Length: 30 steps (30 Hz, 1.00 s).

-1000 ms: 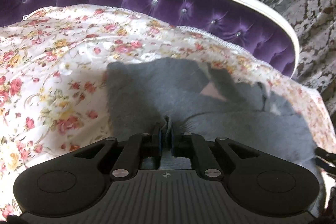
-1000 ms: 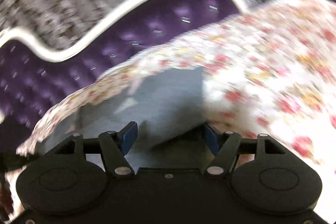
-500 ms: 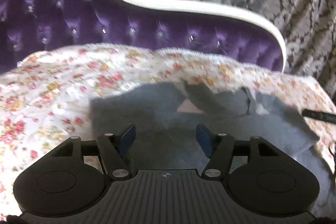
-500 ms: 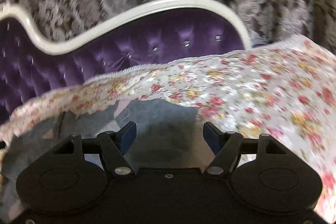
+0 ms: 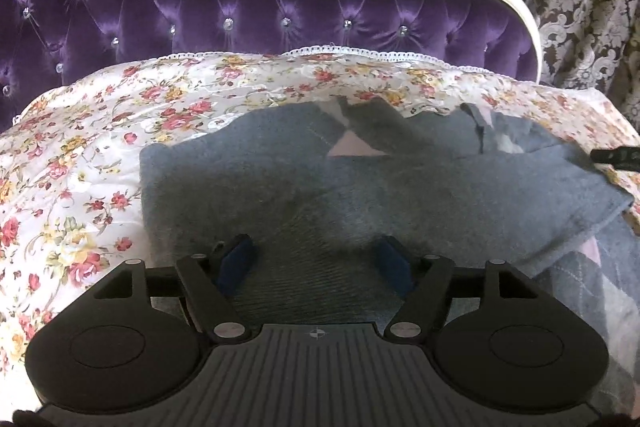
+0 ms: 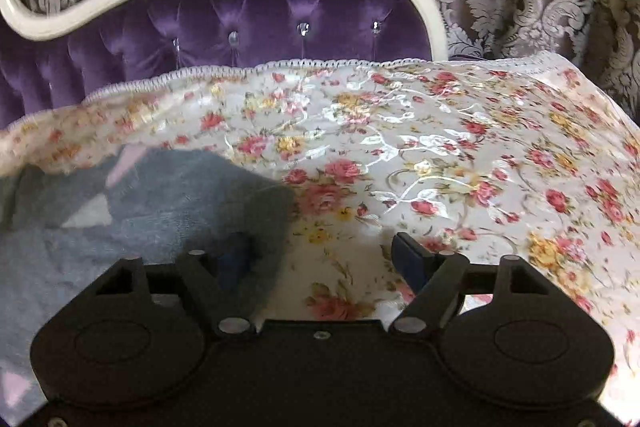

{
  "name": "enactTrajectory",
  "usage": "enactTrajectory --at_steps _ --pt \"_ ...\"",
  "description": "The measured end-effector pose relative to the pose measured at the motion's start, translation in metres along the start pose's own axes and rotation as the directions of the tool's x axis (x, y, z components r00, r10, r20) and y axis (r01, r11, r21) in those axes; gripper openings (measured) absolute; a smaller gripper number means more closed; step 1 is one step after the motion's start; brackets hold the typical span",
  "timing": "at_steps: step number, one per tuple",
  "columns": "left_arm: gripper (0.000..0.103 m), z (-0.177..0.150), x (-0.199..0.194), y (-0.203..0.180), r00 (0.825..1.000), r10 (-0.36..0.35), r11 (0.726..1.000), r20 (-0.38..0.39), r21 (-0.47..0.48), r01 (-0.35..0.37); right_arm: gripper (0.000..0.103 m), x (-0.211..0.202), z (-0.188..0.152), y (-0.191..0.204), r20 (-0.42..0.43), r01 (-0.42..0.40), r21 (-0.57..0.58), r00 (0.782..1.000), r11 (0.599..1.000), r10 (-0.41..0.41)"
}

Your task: Fold small clothes

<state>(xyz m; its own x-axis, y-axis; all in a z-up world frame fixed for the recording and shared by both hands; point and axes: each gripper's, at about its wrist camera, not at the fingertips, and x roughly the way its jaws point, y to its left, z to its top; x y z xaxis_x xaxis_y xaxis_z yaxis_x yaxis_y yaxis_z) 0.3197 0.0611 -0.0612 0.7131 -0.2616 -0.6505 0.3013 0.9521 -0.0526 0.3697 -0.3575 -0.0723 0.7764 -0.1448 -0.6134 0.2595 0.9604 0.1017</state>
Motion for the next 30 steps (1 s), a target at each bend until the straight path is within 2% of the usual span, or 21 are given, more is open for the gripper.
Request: enactTrajectory --at_steps 3,5,9,12,18,21,23,26,30 --pt "0.071 -0.001 0.000 -0.002 1.000 0.003 1.000 0.007 0.007 -0.003 0.077 -0.025 -0.005 0.012 0.052 -0.093 -0.021 0.994 0.995 0.094" --pt "0.071 -0.001 -0.001 -0.001 1.000 -0.004 1.000 0.008 0.005 0.004 0.077 -0.034 -0.014 0.021 0.043 -0.122 -0.063 0.991 0.991 0.125" --pt "0.071 -0.003 -0.006 0.001 1.000 -0.013 1.000 0.002 0.006 0.013 0.077 -0.029 -0.045 0.019 -0.029 -0.069 -0.119 0.997 0.991 0.066" --pt "0.071 -0.007 -0.013 0.002 1.000 -0.011 1.000 -0.001 0.014 0.011 0.079 -0.040 -0.053 -0.001 -0.005 -0.072 -0.025 0.997 0.997 0.072" --pt "0.071 -0.015 -0.029 0.007 1.000 0.003 1.000 -0.011 0.005 -0.003 0.080 -0.052 -0.054 -0.003 -0.010 -0.048 -0.028 0.999 0.998 0.048" --pt "0.071 -0.022 -0.038 0.016 0.998 -0.022 1.000 -0.059 -0.016 0.021 0.081 -0.064 -0.056 -0.005 0.002 -0.039 -0.011 0.999 0.999 0.039" --pt "0.075 -0.029 -0.048 0.019 0.998 -0.007 1.000 -0.065 -0.017 0.006 0.082 -0.077 -0.059 -0.007 0.017 -0.045 0.002 0.999 0.999 0.045" --pt "0.078 -0.045 -0.059 0.028 0.992 0.006 0.998 -0.125 -0.059 -0.013 0.083 -0.102 -0.065 -0.008 0.036 -0.076 0.012 0.997 0.997 0.075" --pt "0.078 -0.063 -0.089 0.034 0.995 -0.012 0.991 -0.102 -0.131 -0.001 0.089 -0.135 -0.077 -0.005 0.041 -0.139 0.011 0.989 0.990 0.139"
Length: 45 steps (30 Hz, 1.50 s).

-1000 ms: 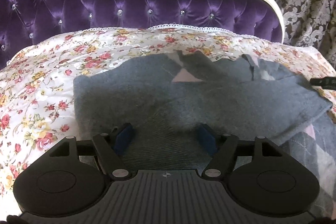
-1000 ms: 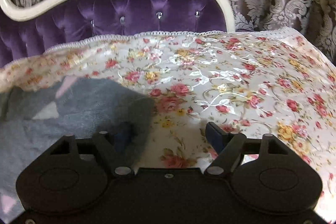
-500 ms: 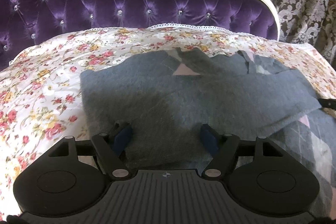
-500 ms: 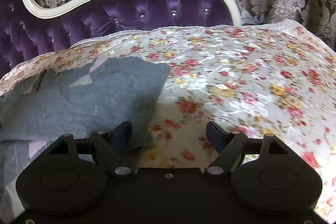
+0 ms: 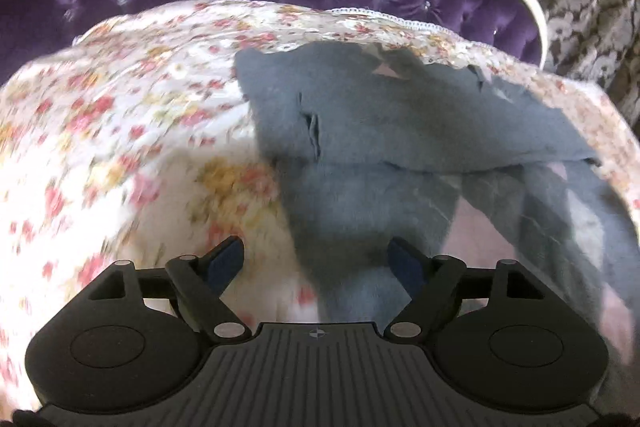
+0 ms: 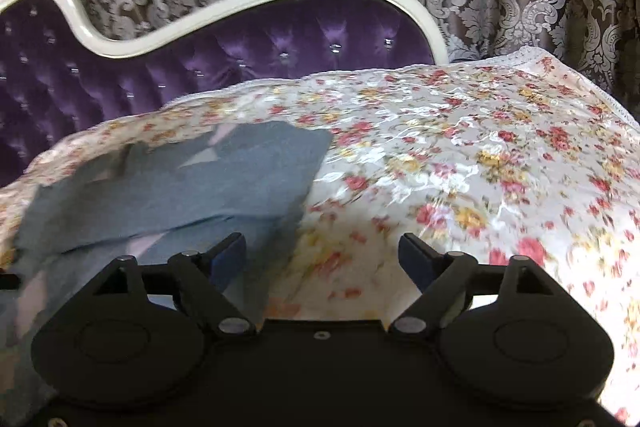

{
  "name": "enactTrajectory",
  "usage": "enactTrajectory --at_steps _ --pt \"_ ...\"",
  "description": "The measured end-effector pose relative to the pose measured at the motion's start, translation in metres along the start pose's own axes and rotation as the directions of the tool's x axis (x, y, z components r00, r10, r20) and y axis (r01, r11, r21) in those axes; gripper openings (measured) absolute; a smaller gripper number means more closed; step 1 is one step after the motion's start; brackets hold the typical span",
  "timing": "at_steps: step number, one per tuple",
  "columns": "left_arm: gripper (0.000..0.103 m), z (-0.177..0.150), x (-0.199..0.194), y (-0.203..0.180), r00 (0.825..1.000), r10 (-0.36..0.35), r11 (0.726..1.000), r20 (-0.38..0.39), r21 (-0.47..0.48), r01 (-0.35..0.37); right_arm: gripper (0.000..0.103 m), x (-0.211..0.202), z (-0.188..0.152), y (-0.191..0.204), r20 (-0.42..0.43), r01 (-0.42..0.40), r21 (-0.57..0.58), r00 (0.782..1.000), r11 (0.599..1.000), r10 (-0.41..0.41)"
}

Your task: Fold small clothes

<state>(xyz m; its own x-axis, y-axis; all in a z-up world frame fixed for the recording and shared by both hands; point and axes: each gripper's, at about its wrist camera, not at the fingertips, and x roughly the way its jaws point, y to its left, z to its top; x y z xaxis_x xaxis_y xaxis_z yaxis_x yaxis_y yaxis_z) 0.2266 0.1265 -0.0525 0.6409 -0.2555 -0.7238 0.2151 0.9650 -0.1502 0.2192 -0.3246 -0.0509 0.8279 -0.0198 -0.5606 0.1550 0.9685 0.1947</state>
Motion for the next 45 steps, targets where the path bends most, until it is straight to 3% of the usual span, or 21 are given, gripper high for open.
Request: enactTrajectory --at_steps 9,24,30,37,45 --pt "0.078 -0.037 -0.052 -0.013 0.994 -0.104 0.992 0.025 -0.076 0.105 0.095 -0.051 -0.046 0.025 -0.069 -0.185 0.031 0.980 0.982 0.187" --pt "0.078 -0.106 -0.082 -0.049 0.979 -0.205 0.974 -0.013 -0.104 0.203 0.096 -0.104 -0.106 0.034 -0.147 -0.295 0.137 0.938 0.945 0.314" --pt "0.078 -0.123 -0.093 -0.050 0.976 -0.216 0.967 0.012 -0.138 0.215 0.100 -0.108 -0.117 0.039 -0.133 -0.359 0.183 0.913 0.915 0.385" --pt "0.078 -0.131 -0.094 -0.052 0.975 -0.221 0.964 0.037 -0.144 0.224 0.103 -0.105 -0.123 0.051 -0.119 -0.361 0.139 0.918 0.922 0.378" --pt "0.078 -0.136 -0.103 -0.040 0.984 -0.173 0.955 0.034 -0.237 0.176 0.103 -0.105 -0.127 0.048 -0.103 -0.387 0.159 0.909 0.908 0.405"
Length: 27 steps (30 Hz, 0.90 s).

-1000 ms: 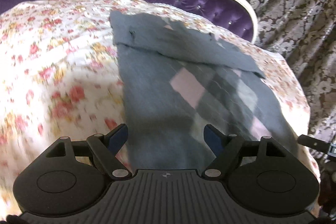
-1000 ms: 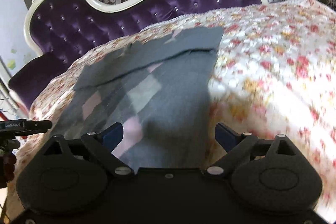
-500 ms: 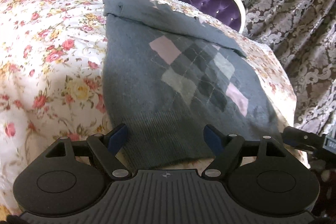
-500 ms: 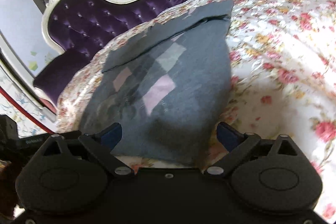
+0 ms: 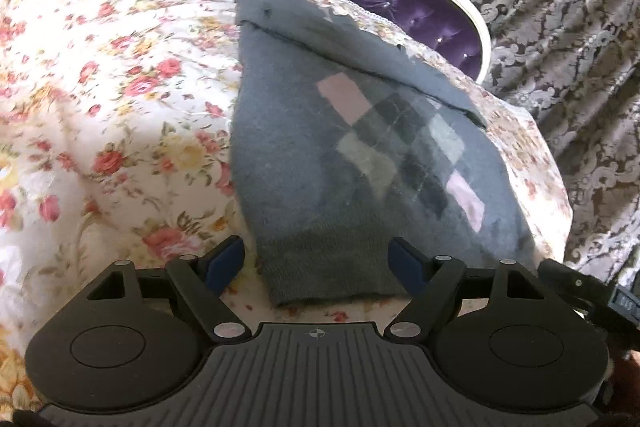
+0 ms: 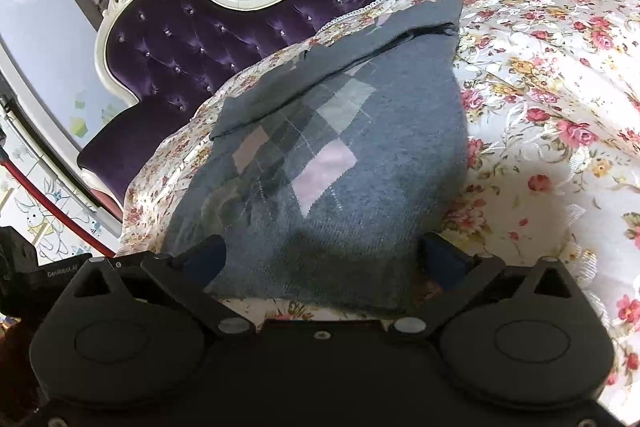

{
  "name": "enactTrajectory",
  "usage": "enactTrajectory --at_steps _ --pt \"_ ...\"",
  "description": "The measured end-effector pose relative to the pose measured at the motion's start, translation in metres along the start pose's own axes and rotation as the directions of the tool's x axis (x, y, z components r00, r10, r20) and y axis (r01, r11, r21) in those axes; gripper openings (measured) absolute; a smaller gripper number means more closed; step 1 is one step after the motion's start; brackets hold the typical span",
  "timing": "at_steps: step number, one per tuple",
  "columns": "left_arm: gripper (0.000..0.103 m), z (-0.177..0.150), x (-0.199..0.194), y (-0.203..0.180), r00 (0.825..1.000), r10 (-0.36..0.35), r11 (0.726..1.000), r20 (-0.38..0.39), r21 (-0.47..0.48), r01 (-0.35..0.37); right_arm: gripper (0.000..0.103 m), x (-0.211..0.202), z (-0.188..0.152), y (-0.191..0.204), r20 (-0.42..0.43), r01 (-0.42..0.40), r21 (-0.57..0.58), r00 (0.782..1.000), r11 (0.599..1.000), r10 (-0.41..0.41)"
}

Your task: Fold small clothes

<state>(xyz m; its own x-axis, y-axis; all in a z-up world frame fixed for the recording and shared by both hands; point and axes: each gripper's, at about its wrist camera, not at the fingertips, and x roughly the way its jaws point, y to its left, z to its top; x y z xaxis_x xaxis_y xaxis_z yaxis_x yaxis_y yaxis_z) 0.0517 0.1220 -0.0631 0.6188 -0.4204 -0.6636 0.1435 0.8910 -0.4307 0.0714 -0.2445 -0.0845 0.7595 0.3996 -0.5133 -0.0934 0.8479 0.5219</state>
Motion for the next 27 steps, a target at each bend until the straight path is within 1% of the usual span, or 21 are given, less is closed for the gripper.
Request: enactTrajectory --at_steps 4,6,9,12,16,20,24,27 --pt "0.078 0.001 0.000 -0.002 1.000 -0.003 1.000 -0.004 0.007 0.003 0.103 0.001 -0.004 0.006 -0.001 0.022 -0.047 1.000 0.999 -0.022" --pt "0.078 0.003 0.004 -0.002 1.000 -0.022 1.000 -0.006 -0.002 0.022 0.103 0.001 -0.004 0.006 -0.003 0.023 -0.048 1.000 0.999 -0.024" --pt "0.078 0.007 0.013 -0.004 0.998 -0.059 0.998 -0.008 -0.005 0.059 0.103 0.001 -0.001 0.000 0.000 -0.008 -0.006 1.000 1.000 0.008" --pt "0.078 0.011 0.019 -0.007 0.997 -0.077 0.997 -0.009 0.013 0.077 0.103 0.001 0.002 -0.006 0.005 -0.035 0.038 0.999 0.999 0.035" --pt "0.078 0.017 0.026 -0.006 0.993 -0.120 0.993 -0.018 0.005 0.120 0.103 0.006 0.004 -0.005 -0.001 -0.053 0.022 0.999 0.998 0.053" --pt "0.078 0.021 0.030 -0.004 0.988 -0.153 0.988 -0.025 -0.014 0.153 0.103 0.013 0.007 -0.007 0.000 -0.084 0.030 0.996 0.996 0.084" --pt "0.078 0.019 0.028 -0.002 0.986 -0.165 0.986 -0.024 -0.025 0.165 0.103 0.017 0.012 -0.008 -0.009 -0.109 0.044 0.994 0.993 0.110" --pt "0.077 0.015 0.024 -0.002 0.986 -0.167 0.986 -0.029 -0.018 0.166 0.102 0.014 0.012 -0.009 -0.030 -0.128 0.031 0.991 0.991 0.129"
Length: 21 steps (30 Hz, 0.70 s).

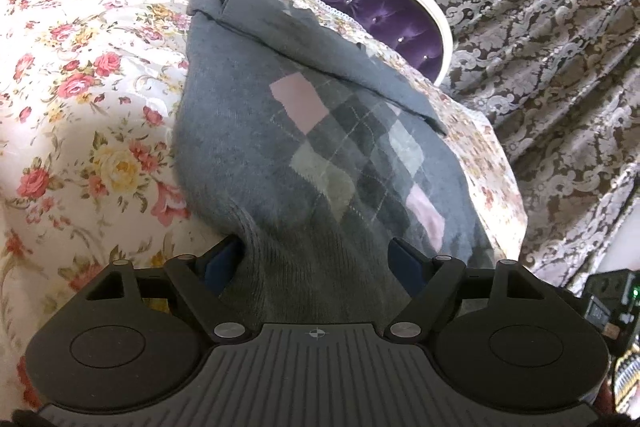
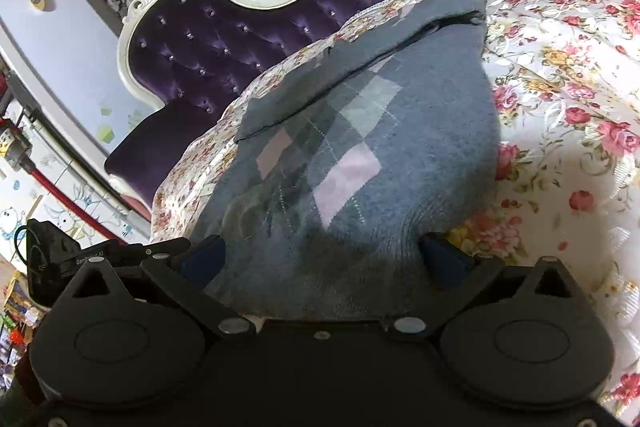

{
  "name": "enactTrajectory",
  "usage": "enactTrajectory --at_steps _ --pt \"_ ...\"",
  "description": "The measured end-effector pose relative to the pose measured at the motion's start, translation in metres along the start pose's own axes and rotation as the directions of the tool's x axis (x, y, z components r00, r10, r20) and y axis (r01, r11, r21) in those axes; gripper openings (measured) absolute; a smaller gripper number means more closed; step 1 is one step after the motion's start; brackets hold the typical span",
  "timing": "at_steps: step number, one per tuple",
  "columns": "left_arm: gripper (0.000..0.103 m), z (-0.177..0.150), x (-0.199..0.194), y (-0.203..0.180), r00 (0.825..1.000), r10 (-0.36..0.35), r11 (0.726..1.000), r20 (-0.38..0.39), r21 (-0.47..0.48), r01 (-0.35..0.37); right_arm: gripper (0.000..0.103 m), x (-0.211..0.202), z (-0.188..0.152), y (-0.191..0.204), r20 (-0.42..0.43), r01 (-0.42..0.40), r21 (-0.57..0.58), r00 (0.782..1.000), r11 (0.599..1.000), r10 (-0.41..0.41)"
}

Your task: Fold small clothes

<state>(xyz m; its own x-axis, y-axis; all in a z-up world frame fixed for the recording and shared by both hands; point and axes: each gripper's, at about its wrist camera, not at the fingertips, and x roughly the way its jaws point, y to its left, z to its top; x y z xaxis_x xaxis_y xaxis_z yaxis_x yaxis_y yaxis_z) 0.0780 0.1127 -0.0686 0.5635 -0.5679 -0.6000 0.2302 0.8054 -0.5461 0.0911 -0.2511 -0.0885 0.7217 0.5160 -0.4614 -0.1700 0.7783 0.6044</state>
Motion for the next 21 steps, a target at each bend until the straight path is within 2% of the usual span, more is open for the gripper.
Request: enactTrajectory --at_steps 3,6,7,8,9,11,13,14,18,21 --pt "0.074 -0.004 -0.003 -0.001 1.000 0.007 1.000 0.001 0.017 -0.007 0.101 -0.004 -0.001 0.001 -0.018 -0.005 -0.002 1.000 1.000 0.005" --pt "0.054 -0.003 -0.004 0.000 0.999 0.044 0.999 0.008 0.025 -0.044 0.094 -0.005 -0.003 0.003 -0.019 0.028 -0.006 0.999 1.000 -0.029" --pt "0.044 -0.002 -0.003 0.000 0.998 0.058 0.998 0.010 0.026 -0.058 0.088 -0.006 -0.003 0.002 -0.017 0.037 -0.001 0.999 0.999 -0.037" --pt "0.037 -0.001 -0.003 0.001 0.998 0.067 0.997 0.011 0.025 -0.067 0.071 -0.006 -0.002 0.001 -0.014 0.043 0.011 0.999 0.999 -0.043" --pt "0.034 -0.001 -0.003 0.003 0.997 0.073 0.997 0.014 0.026 -0.073 0.063 -0.006 -0.003 -0.003 -0.015 0.049 0.035 0.999 0.998 -0.048" --pt "0.024 0.000 -0.002 0.005 0.996 0.088 0.995 0.016 0.037 -0.088 0.038 -0.006 -0.003 -0.012 -0.020 0.062 0.094 0.998 0.994 -0.060" --pt "0.022 0.000 -0.002 0.004 0.996 0.093 0.994 0.016 0.052 -0.094 0.023 -0.007 -0.005 -0.018 -0.015 0.081 0.126 0.997 0.989 -0.080" --pt "0.022 0.000 -0.002 0.004 0.996 0.093 0.994 0.016 0.055 -0.094 0.019 -0.007 -0.005 -0.020 -0.015 0.088 0.131 0.996 0.987 -0.086" --pt "0.022 0.001 -0.003 0.002 0.995 0.100 0.993 0.013 0.057 -0.101 0.019 -0.007 -0.005 -0.016 -0.016 0.104 0.123 0.995 0.987 -0.103" --pt "0.031 0.000 -0.003 0.005 0.997 0.078 0.997 0.026 0.002 -0.078 0.019 -0.006 -0.004 -0.016 -0.020 0.100 0.125 0.995 0.987 -0.098"
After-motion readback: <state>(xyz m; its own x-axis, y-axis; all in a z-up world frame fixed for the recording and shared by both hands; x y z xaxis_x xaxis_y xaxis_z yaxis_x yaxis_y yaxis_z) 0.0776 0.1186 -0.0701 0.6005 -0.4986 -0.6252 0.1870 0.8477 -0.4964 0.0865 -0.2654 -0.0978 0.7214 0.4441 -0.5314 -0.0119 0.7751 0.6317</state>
